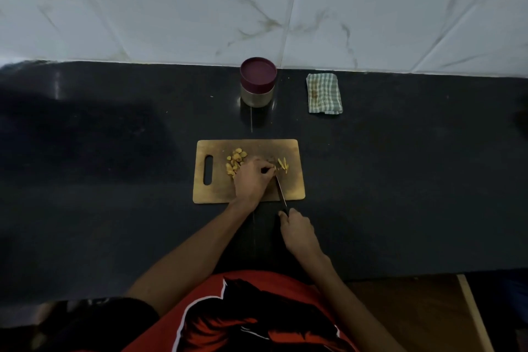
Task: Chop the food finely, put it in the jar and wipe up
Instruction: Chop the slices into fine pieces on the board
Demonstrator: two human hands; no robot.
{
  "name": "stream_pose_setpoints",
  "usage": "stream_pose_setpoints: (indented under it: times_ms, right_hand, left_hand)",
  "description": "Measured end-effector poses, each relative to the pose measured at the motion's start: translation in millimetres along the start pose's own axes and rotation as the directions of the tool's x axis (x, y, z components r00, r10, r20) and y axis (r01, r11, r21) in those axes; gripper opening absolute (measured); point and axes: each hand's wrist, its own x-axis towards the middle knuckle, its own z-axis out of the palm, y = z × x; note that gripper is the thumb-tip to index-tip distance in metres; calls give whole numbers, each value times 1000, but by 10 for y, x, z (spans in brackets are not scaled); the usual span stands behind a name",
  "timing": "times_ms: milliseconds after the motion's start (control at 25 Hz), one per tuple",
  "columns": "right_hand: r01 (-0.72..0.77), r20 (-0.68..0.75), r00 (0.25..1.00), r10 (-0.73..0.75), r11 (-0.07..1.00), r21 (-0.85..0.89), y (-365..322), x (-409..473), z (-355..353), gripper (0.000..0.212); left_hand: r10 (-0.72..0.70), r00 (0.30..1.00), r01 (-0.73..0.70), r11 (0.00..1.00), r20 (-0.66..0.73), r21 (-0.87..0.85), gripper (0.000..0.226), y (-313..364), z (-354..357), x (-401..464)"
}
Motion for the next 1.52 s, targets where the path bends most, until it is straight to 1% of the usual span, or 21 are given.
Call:
stream_pose_setpoints:
  times_ms: [120,240,360,440,560,680,880,960,1120,1320,1520]
  right_hand:
    - [-2,-11,1000,2,997,83,-60,24,4,28]
    - [-7,-24,1000,9,995,97,-34,31,-41,29]
    - [-18,-75,997,28,991,131,48,65,-114,30]
    - [-18,-71,997,28,989,145,27,80,-148,29]
    - [30,-45,999,-26,994,107,-76,90,-148,30]
    - [73,-59,996,-69,995,69,-160,132,-160,31]
    - [83,-79,994,-81,996,28,-203,210,-183,29]
    - [88,-90,992,-88,996,-5,-197,225,-174,29]
    - [62,-86,994,-66,997,-47,-237,255,-156,29]
    - [34,-102,994,-46,993,-117,-283,248,-147,29]
    - [10,-67,998,-16,996,-91,-387,311,-200,30]
  left_hand:
    - [-8,1000,8,1000,1,-5,17,-9,-6,9]
    - [-17,1000,17,1000,-23,-16,16,-8,13,12]
    - [-27,999,27,1000,-37,-15,15,-4,21,12]
    - [-22,999,21,1000,-46,-16,14,-11,32,11]
    - [-15,998,15,1000,-62,-10,15,-20,40,5]
    - [0,998,1,1000,-57,8,17,-35,43,11]
    - [-6,999,7,999,-36,35,19,-59,64,36]
    - [13,999,-11,998,-36,54,19,-68,73,45]
    - [77,997,-75,993,-17,88,19,-62,43,58]
    - [101,995,-99,991,-18,94,19,-57,38,64]
    - [114,994,-113,990,-3,89,18,-45,22,73]
